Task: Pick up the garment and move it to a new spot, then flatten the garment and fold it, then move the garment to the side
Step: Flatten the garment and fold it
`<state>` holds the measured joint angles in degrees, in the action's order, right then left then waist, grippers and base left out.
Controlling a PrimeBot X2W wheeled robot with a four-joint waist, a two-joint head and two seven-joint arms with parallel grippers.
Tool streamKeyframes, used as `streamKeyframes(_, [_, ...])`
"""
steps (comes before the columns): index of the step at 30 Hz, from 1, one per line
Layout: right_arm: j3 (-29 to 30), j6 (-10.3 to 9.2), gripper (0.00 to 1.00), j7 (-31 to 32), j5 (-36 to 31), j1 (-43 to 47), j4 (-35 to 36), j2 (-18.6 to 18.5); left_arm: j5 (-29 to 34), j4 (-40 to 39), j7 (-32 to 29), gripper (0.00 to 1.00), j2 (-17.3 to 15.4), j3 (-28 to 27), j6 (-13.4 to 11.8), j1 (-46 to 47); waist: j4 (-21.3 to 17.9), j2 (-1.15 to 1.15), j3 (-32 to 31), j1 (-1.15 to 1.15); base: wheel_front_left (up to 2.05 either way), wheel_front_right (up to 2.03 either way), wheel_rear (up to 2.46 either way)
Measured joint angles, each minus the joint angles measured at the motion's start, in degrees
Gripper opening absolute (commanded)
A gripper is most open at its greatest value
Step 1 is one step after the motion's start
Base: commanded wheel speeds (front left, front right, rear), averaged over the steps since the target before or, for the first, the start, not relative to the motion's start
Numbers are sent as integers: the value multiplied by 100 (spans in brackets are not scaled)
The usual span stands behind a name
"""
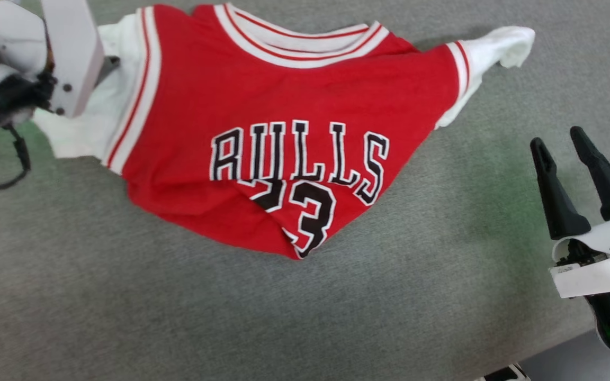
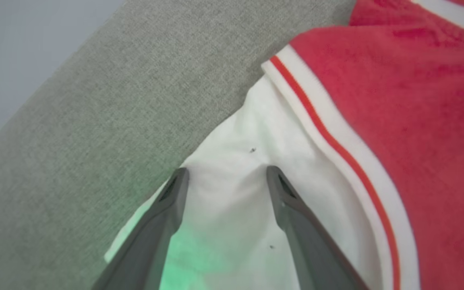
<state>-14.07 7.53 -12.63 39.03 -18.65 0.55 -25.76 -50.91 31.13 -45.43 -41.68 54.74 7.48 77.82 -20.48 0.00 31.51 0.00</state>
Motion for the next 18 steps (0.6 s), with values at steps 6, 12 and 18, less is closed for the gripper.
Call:
streamKeyframes(6, [-19, 0, 100, -57, 1, -53, -88, -10, -512, 80, -294, 96, -158, 446, -1, 343, -208, 0, 195, 0, 0, 0, 0])
streamKeyframes(12, [-135, 0, 100, 27, -27, -250, -33, -162, -910, -65, -274, 0, -210, 811, -1, 526, -181, 0, 246, 0, 0, 0, 0])
streamKeyframes(18, [-828, 0, 100, 858, -54, -1045, 82, -886, -1081, -69, -44, 0, -158, 1109, 4, 739, -114, 0, 329, 0, 0, 0, 0])
